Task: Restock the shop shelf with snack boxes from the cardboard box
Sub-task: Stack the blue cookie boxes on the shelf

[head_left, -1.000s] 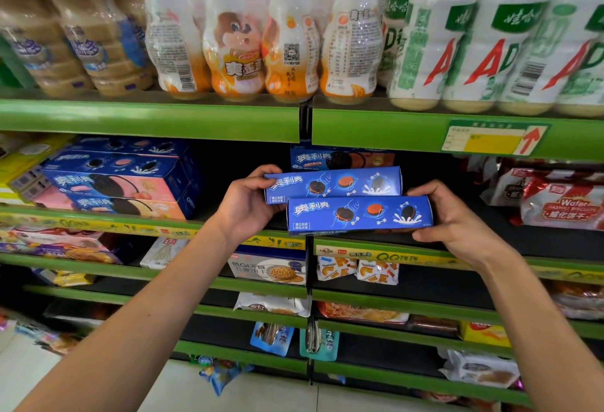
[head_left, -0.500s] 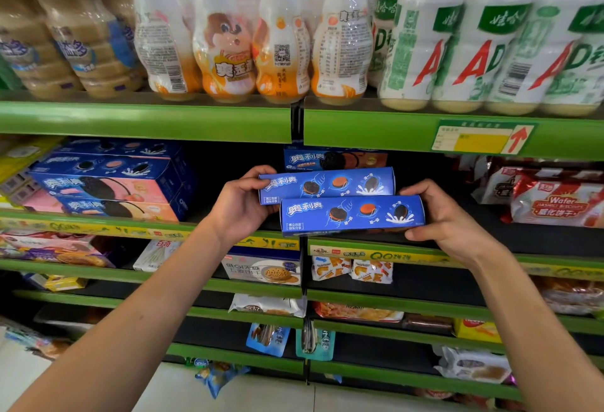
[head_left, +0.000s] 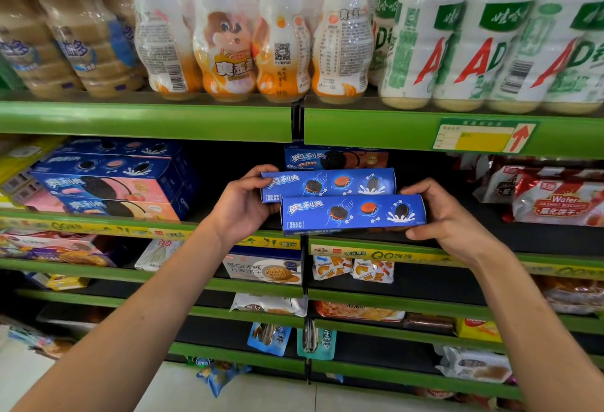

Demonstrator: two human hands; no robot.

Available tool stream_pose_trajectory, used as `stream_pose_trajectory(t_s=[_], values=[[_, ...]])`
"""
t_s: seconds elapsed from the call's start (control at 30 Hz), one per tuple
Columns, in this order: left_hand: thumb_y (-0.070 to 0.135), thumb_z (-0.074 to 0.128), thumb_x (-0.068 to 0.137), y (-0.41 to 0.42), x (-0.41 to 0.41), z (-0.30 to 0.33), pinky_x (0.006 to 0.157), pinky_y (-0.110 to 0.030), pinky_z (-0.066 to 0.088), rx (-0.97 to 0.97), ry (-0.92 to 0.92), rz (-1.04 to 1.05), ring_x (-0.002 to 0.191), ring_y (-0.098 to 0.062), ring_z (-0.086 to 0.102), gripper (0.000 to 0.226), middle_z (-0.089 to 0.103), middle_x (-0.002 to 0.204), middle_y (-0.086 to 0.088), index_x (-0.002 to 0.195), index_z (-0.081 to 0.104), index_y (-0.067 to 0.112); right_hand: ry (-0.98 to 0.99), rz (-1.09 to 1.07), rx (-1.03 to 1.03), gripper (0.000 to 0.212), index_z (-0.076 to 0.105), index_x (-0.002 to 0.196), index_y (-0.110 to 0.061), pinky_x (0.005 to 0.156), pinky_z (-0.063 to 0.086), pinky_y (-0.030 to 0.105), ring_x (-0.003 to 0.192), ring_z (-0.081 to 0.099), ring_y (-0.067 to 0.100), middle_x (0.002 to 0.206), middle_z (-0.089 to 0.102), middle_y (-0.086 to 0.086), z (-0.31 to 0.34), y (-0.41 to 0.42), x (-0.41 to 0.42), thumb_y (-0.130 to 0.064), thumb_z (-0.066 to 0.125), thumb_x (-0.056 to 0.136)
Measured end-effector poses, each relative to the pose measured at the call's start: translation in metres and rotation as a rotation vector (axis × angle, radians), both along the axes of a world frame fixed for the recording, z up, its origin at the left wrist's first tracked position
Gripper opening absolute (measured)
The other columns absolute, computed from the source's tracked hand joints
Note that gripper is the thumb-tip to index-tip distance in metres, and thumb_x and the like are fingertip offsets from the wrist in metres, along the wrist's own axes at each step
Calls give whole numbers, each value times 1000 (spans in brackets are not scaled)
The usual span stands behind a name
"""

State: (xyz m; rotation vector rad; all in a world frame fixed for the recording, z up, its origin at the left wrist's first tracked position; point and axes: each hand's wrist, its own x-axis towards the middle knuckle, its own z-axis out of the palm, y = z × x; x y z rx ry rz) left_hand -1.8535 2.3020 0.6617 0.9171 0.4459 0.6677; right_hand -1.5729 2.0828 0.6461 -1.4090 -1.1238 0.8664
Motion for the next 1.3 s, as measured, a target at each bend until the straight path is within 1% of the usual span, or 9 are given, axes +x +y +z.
stream_pose_trajectory(t_s=[0.3,0.4,0.53,0.63,0.77,0.97,1.1,1.2,1.3], values=[[14,59,89,7,5,2,89,-39,47,-14,86,145,90,-21,65,14,70,101,-8,104,62,15,85,-43,8,62,69,103,-34,73,58,27,100,67,14,110,69,1,4,3,-3,0,79,52],[20,54,96,13,3,12,65,-28,46,8,134,213,76,-16,65,8,71,92,-4,100,61,17,9,-89,-28,72,65,108,-43,80,57,29,110,64,14,113,70,-4,8,7,-4,-5,85,50],[27,48,99,17,-8,26,54,-25,41,75,165,279,67,-13,60,16,69,80,1,92,61,21,-198,-106,-130,91,47,124,-47,108,38,41,118,58,6,111,71,-14,9,25,-10,3,88,60],[31,45,100,15,-14,30,65,-30,38,99,192,314,77,-18,58,21,68,88,-2,91,62,23,-175,-133,-162,104,33,140,-35,113,35,46,117,59,9,112,69,-9,10,43,-23,3,88,60],[30,48,97,15,-19,35,75,-39,35,109,234,352,97,-30,52,15,61,108,-15,101,58,20,-155,-91,-163,105,34,141,-36,110,38,52,118,60,15,114,69,-6,14,65,-40,3,88,60],[29,51,96,26,-31,45,82,-43,43,115,260,416,96,-29,64,18,74,98,-6,95,67,21,-166,6,-230,104,32,145,-21,107,38,40,116,58,11,115,68,-9,16,86,-60,1,88,60],[31,47,96,34,-33,55,57,-29,42,140,415,445,73,-18,67,24,77,85,4,84,68,27,-38,58,-182,98,39,132,-30,91,51,33,107,68,17,114,68,-5,12,94,-81,2,88,54],[35,47,97,44,-31,56,48,-26,42,212,641,477,68,-22,61,25,74,89,-2,103,65,20,62,34,-142,114,24,150,-34,91,47,27,103,68,9,107,66,-23,13,96,-81,-22,86,55],[35,39,103,46,-23,60,51,-29,44,336,829,442,73,-26,54,33,60,115,-9,126,54,16,-29,-87,-104,103,26,153,-29,102,36,28,124,46,9,136,46,-14,21,110,-69,-34,80,65]])
